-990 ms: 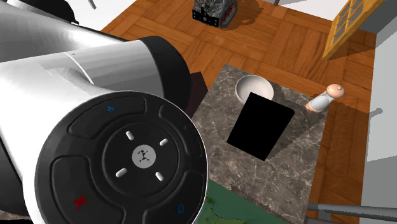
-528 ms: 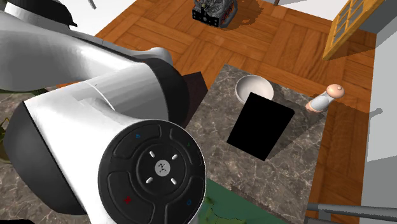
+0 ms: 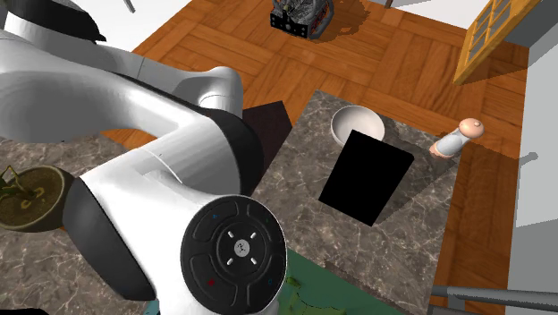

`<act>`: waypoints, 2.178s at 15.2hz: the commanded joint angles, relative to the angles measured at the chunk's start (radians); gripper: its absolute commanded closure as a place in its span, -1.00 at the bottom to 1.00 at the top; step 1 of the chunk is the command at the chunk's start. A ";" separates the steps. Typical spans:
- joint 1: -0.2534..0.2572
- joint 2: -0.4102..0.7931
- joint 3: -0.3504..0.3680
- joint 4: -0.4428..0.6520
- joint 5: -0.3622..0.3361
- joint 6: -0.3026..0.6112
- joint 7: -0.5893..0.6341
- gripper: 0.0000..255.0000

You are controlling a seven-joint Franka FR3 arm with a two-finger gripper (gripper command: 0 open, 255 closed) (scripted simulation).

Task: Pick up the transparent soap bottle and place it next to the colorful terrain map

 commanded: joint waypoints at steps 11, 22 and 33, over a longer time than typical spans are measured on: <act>-0.013 -0.033 -0.097 -0.123 -0.074 0.094 0.064 1.00; -0.010 -0.044 -0.211 -0.211 -0.161 0.183 0.122 1.00; -0.003 -0.043 -0.266 -0.240 -0.202 0.221 0.148 1.00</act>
